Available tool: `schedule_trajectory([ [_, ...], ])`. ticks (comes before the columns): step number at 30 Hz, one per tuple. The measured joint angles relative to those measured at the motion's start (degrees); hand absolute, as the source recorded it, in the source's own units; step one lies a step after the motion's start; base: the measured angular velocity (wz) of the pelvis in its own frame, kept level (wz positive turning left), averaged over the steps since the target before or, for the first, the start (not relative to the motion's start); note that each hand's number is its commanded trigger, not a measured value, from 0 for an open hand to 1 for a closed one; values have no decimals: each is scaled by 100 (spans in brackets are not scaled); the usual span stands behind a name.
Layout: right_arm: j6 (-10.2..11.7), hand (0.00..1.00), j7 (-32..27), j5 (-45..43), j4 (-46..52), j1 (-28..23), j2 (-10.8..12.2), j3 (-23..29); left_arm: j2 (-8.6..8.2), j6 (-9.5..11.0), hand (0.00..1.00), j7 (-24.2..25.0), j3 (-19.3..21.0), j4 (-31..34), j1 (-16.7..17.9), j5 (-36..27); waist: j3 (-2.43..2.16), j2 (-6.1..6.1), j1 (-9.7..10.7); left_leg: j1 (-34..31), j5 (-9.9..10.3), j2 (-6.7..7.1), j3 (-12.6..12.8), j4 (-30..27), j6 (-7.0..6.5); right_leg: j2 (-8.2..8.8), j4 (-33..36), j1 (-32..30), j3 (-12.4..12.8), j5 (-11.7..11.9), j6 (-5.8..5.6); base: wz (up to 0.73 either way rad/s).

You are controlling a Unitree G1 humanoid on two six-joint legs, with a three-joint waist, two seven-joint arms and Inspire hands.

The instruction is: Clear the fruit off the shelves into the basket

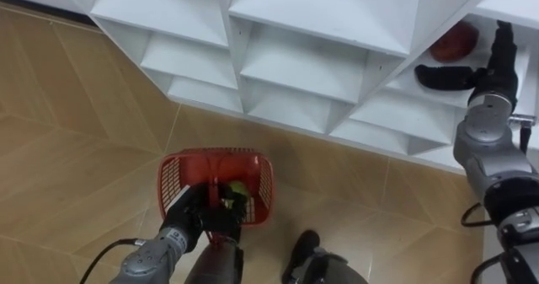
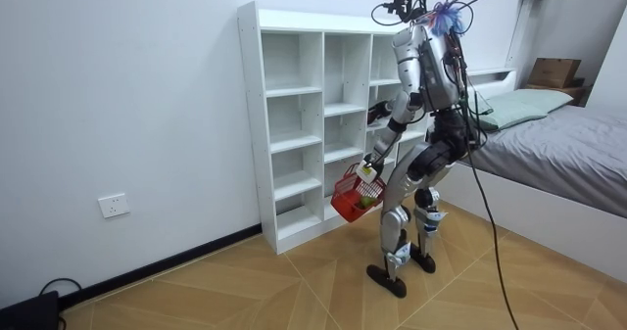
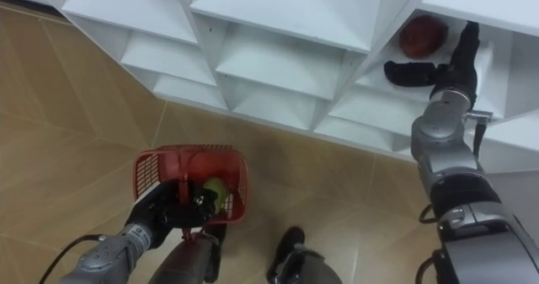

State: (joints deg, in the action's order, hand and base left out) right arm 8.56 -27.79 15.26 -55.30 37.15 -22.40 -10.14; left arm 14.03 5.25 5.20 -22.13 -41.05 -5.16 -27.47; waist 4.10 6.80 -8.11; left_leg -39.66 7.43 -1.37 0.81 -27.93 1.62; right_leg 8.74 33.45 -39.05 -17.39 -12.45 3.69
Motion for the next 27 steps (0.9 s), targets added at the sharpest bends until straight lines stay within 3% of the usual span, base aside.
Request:
schedule_trajectory([
  [18,-4,0,1,-215,52,120,11,-48,7,-9,100,58,5,154,82,13,7,36,-15,-24,0,0,-6,-19,1,7,32,-13,-12,-12,6,0],
  [27,-113,0,0,-242,59,122,14,-47,18,-25,100,173,58,280,118,21,1,74,-29,-184,-8,9,-6,-91,-5,32,121,-170,-11,-9,12,0],
])
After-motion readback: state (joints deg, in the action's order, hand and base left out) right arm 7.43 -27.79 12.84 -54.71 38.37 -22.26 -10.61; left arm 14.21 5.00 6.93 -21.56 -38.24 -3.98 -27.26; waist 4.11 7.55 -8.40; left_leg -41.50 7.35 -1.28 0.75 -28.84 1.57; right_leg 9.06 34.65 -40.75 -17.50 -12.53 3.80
